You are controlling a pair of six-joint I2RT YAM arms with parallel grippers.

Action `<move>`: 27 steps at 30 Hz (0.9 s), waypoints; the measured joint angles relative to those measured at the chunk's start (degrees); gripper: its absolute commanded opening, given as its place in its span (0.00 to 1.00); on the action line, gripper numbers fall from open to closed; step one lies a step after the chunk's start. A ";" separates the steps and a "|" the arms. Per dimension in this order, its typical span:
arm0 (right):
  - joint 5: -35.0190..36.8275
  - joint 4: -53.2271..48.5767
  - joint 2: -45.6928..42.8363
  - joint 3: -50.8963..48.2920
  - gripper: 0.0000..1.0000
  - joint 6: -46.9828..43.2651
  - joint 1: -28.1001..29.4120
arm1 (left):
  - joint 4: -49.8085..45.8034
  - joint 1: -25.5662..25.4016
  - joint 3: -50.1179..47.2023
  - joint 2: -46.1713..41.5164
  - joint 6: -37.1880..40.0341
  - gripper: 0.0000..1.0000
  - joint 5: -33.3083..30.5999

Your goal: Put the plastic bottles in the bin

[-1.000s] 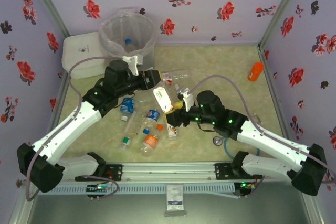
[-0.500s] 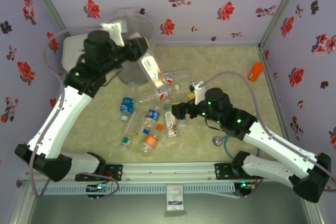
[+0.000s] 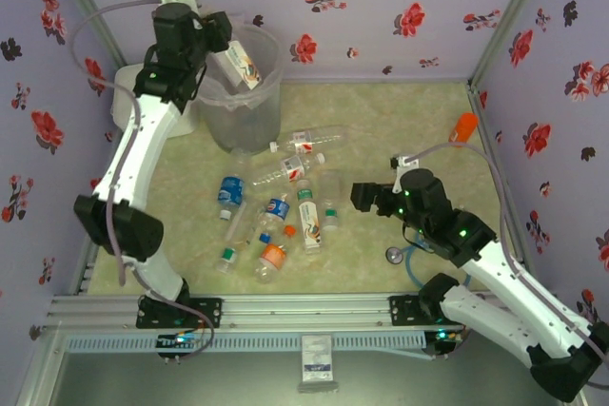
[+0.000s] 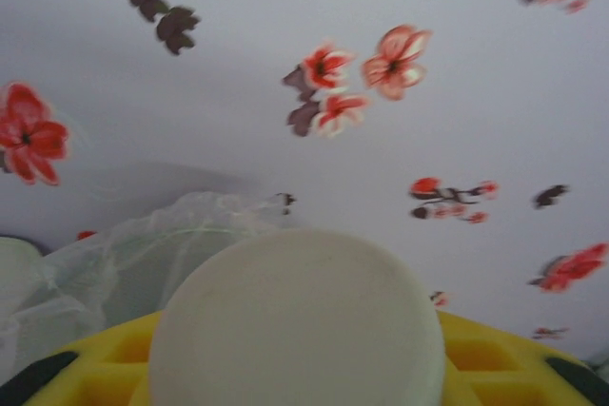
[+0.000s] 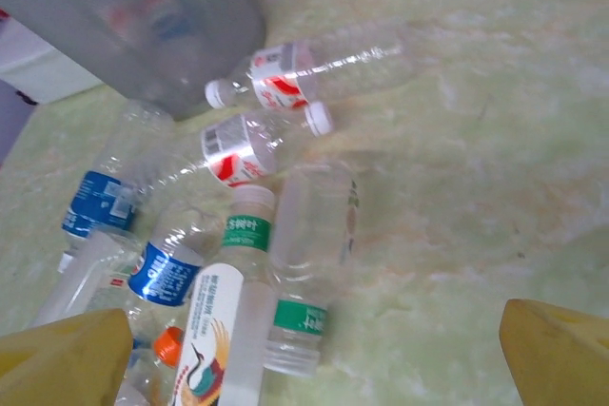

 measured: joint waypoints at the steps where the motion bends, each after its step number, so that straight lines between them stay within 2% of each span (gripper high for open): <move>1: -0.09 -0.31 0.07 -0.46 0.99 0.33 0.00 | 0.04 0.04 0.46 1.27 0.68 0.37 -0.72; 6: -0.63 -2.03 1.55 -1.81 0.99 1.33 0.00 | -0.44 0.02 3.10 6.40 3.23 0.39 -2.62; 12: -1.01 -2.23 4.81 -2.08 0.99 1.86 0.00 | -2.29 0.02 5.33 9.44 4.94 0.50 -2.05; 13: -1.09 -2.23 5.55 -2.08 0.99 2.05 0.00 | -2.84 0.02 5.35 9.84 5.14 0.53 -1.92; 16: -1.49 -2.21 8.02 -2.08 0.99 3.15 0.00 | -3.39 0.02 3.96 10.45 5.03 0.73 -1.49; 20: -2.97 -0.72 11.82 -2.51 0.99 5.35 0.00 | -2.38 0.02 -1.29 10.40 3.96 0.91 -1.01; 27: -4.94 3.93 18.78 -3.43 0.99 9.35 0.00 | -2.51 0.02 -2.58 10.01 3.54 0.96 -0.17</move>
